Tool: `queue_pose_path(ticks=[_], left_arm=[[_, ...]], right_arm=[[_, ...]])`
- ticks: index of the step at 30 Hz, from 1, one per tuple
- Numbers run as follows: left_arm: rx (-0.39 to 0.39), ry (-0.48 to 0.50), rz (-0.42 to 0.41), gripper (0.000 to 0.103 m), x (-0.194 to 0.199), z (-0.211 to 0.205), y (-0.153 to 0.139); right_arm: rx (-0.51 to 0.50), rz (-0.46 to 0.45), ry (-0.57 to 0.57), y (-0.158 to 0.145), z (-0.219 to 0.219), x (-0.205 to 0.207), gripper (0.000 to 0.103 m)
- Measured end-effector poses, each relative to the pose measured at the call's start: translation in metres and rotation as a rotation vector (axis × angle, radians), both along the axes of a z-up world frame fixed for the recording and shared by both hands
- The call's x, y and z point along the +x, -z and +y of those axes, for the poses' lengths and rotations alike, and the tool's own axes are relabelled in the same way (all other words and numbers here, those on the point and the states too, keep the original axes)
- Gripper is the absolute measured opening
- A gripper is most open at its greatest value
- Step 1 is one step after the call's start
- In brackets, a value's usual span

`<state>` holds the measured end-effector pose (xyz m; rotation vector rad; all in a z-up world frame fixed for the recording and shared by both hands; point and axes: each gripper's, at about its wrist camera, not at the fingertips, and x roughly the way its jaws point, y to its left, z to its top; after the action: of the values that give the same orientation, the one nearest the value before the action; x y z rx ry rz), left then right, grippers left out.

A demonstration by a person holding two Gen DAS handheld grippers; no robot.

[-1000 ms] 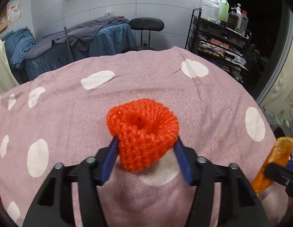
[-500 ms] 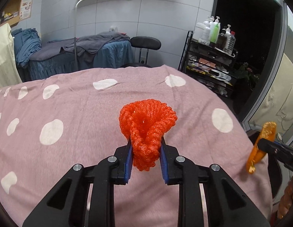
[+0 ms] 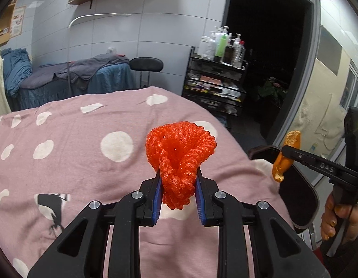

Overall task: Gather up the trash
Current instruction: 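Carry the orange peel into the bin and open the right gripper, then move the orange mesh net over the bin and open the left gripper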

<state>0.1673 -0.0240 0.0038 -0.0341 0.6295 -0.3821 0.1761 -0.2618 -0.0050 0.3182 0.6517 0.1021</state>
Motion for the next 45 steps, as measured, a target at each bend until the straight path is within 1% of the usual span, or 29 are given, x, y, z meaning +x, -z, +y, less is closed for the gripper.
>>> queue_pose_path(ticks=[7,9,13,15,18,23,25,26,27,28,29,30,33,37,39,45], left_arm=[[-0.034,0.096,0.018,0.025,-0.016,-0.041,0.003],[-0.035,0.130,0.021,0.024,-0.020,-0.056,0.004],[-0.028,0.194,0.031,0.025,-0.024,-0.083,0.009],[-0.025,0.223,0.038,0.025,-0.026,-0.096,0.011],[-0.023,0.258,0.056,0.024,-0.027,-0.111,0.016],[-0.025,0.300,0.087,0.025,-0.025,-0.131,0.022],[-0.018,0.318,0.098,0.024,-0.025,-0.138,0.024],[-0.015,0.325,0.103,0.025,-0.025,-0.141,0.025],[-0.009,0.334,0.110,0.025,-0.024,-0.145,0.026],[-0.004,0.340,0.114,0.025,-0.024,-0.148,0.027],[-0.001,0.346,0.120,0.025,-0.024,-0.151,0.028],[0.001,0.354,0.128,0.025,-0.023,-0.155,0.029],[0.004,0.375,0.147,0.025,-0.023,-0.164,0.032],[0.019,0.407,0.164,0.025,-0.024,-0.181,0.036],[0.034,0.425,0.170,0.025,-0.025,-0.191,0.039],[0.056,0.458,0.197,0.025,-0.023,-0.214,0.045]], right_arm=[[-0.013,0.033,0.141,0.013,-0.046,-0.026,0.020],[-0.030,0.058,0.205,0.021,-0.063,-0.034,0.020],[-0.034,0.114,0.291,0.039,-0.091,-0.043,0.020],[-0.051,0.143,0.323,0.049,-0.102,-0.045,0.020],[-0.049,0.180,0.347,0.062,-0.115,-0.045,0.020],[-0.041,0.249,0.365,0.088,-0.132,-0.044,0.020],[-0.024,0.275,0.353,0.098,-0.137,-0.042,0.025],[-0.018,0.280,0.352,0.100,-0.138,-0.043,0.031],[-0.005,0.282,0.355,0.103,-0.141,-0.044,0.042],[0.009,0.280,0.365,0.104,-0.144,-0.047,0.049],[0.017,0.273,0.378,0.105,-0.147,-0.050,0.061],[0.018,0.267,0.387,0.104,-0.148,-0.050,0.062],[0.009,0.255,0.412,0.100,-0.151,-0.053,0.063],[0.033,0.237,0.460,0.094,-0.159,-0.060,0.064],[0.039,0.227,0.491,0.089,-0.165,-0.064,0.068],[0.047,0.209,0.551,0.081,-0.180,-0.070,0.072]])
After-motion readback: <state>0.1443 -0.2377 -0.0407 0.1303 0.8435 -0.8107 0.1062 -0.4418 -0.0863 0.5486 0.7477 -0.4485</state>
